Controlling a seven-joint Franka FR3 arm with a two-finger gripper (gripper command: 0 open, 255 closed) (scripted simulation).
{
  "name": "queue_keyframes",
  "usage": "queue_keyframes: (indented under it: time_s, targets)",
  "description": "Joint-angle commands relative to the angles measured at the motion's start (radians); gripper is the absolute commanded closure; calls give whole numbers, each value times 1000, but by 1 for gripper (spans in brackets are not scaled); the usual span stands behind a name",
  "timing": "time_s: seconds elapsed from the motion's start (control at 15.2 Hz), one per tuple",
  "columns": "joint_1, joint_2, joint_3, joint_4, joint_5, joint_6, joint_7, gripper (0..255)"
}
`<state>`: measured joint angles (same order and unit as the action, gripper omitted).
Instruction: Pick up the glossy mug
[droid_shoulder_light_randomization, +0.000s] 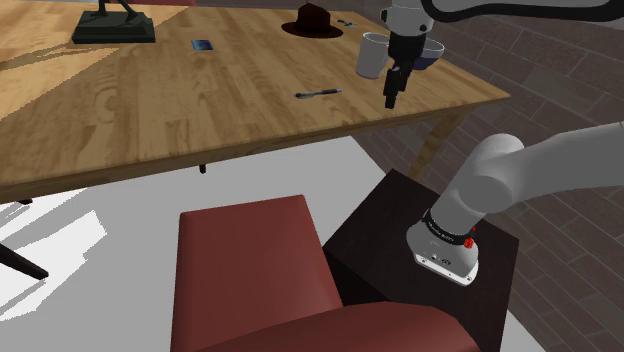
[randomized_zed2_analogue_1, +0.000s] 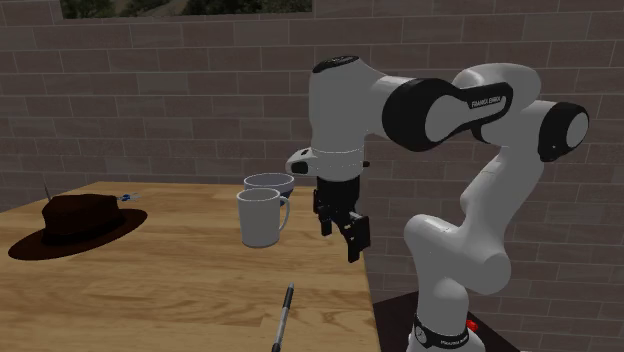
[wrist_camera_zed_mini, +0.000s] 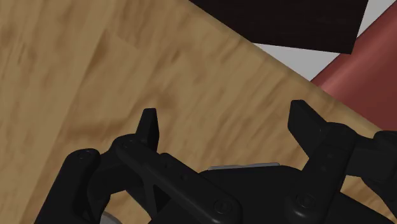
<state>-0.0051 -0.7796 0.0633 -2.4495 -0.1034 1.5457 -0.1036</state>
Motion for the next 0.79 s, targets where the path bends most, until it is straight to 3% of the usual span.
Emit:
queue_keyframes:
  time_s: [0.0, 0.73]
  targets:
    - [0, 0, 0, 0, 0, 0, 0, 0]
    - [-62, 305, -193, 387, 15, -14, -160, 0]
